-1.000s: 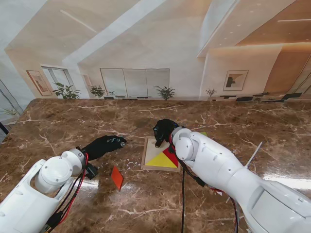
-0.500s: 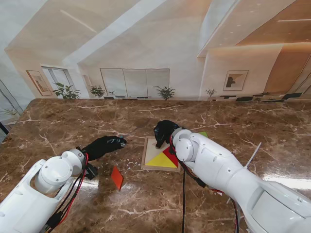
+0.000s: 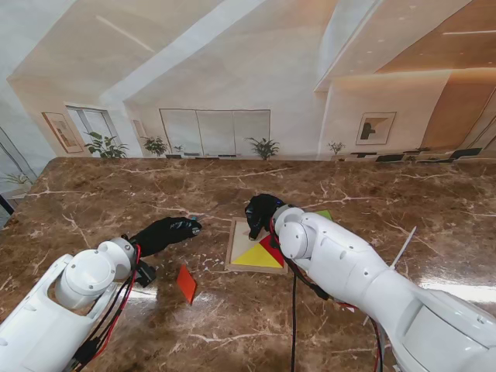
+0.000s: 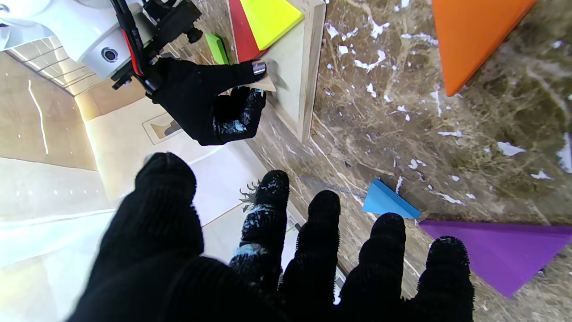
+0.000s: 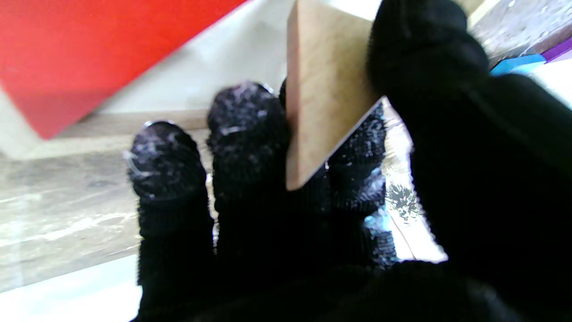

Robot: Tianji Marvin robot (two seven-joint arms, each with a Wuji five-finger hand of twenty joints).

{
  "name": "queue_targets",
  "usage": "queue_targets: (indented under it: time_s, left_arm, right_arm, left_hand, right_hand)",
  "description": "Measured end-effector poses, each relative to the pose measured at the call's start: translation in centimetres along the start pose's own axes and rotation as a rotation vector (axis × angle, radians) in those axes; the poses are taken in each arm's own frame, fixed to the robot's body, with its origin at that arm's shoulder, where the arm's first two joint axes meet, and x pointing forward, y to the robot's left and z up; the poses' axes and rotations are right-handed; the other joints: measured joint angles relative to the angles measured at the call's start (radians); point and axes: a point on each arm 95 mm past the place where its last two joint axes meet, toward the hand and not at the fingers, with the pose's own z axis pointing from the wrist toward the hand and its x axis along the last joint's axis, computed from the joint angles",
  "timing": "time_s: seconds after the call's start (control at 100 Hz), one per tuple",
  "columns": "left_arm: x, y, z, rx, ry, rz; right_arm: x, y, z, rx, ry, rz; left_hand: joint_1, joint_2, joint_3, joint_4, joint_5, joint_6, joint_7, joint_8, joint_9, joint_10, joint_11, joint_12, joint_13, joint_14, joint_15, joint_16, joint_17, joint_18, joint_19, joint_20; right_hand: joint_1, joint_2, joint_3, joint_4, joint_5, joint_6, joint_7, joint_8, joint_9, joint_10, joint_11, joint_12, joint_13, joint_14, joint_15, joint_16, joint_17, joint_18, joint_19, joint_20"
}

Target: Assemble the tangram pieces into a square

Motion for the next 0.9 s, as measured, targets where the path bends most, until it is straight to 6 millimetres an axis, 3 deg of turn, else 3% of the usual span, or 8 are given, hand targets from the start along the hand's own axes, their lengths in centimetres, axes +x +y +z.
queue_targets:
  time_s: [0.9]
  left_arm:
    - [-0.16, 0.01, -0.12, -0.008, -0.002, -0.005]
  right_arm:
    - [-0.25, -0.38, 0.51, 0.027, -0.008, -0.018]
  left_hand:
    - [0.0, 0.0, 0.0, 0.0, 0.012, 0.0, 0.0, 0.0, 0.0, 0.008, 0.0, 0.0, 0.0, 0.002, 0.0, 0.0, 0.0, 0.0, 0.0, 0.0]
  right_hand:
    - [-0.011, 0.047, 0.0, 0.0, -0.021, -0.003, -0.028, 0.007, -0.05, -0.003, -0.001, -0.013, -0.002, -0.009, 0.0, -0.009, -0.028, -0.009, 0.015, 0.0]
